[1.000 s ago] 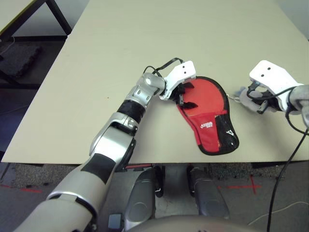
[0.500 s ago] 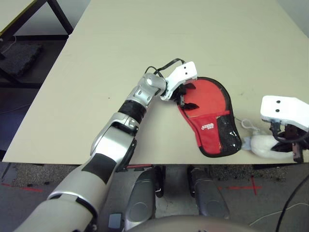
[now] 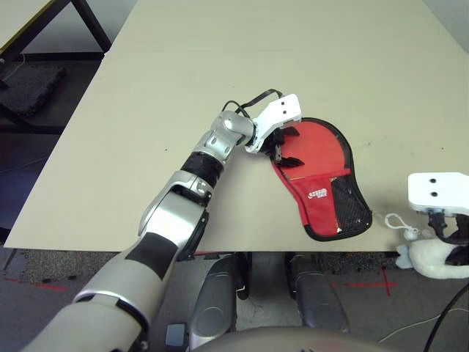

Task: Store the ping-pong paddle in its case and zip it.

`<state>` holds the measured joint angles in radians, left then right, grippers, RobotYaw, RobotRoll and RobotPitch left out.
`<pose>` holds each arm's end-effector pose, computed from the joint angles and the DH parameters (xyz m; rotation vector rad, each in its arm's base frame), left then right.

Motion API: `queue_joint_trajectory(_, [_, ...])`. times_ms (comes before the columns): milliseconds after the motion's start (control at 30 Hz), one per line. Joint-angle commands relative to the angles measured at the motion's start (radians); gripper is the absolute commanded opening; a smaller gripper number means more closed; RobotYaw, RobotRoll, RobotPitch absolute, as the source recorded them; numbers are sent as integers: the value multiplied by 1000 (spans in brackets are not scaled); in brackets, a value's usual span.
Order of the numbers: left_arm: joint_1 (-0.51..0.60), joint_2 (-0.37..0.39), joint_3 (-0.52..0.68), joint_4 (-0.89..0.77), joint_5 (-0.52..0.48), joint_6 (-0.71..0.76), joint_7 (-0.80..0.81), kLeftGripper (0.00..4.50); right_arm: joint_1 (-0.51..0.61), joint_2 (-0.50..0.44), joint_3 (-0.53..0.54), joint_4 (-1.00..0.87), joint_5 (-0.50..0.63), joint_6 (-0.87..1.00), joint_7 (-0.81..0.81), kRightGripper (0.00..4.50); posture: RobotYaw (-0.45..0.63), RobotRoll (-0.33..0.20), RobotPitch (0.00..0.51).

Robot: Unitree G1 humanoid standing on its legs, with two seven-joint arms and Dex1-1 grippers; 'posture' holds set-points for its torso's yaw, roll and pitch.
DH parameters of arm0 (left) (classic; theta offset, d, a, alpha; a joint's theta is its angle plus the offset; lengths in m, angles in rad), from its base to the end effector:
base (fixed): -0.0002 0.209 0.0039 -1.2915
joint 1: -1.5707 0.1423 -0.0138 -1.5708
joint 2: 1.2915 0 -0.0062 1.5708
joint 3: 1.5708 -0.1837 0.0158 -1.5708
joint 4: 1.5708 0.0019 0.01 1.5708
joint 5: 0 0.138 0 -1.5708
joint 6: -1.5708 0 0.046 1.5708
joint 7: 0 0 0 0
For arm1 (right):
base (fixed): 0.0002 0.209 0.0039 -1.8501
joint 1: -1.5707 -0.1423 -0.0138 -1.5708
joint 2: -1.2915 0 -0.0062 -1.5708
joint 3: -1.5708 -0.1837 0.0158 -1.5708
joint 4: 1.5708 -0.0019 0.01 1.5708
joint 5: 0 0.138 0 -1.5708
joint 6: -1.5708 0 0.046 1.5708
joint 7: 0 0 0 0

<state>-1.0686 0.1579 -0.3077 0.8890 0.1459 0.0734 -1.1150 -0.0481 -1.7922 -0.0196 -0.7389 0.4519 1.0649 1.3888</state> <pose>0.3604 0.0881 0.1687 0.6297 0.2527 -1.3411 0.1707 -0.2469 0.2607 -0.8898 1.3731 1.0242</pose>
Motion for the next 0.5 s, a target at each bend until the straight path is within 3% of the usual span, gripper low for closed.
queue_joint_trajectory(33, [34, 12, -43, 65, 49, 19, 18, 4500, 44, -22, -31, -76, 66, 72, 37, 330, -177, 0, 233])
queue_joint_trajectory(300, [33, 11, -42, 72, 49, 15, 19, 4500, 108, 28, -112, -77, 79, 94, -3, 330, -177, 0, 232])
queue_joint_trajectory(433, [33, 14, -40, 70, 47, 13, 20, 4500, 35, 92, -141, -1, 134, 61, -20, 330, -172, 0, 232])
queue_joint_trajectory(500, [35, 15, -39, 68, 47, 13, 19, 4500, -22, 96, -144, 44, 180, 78, -9, 1041, -168, 0, 231])
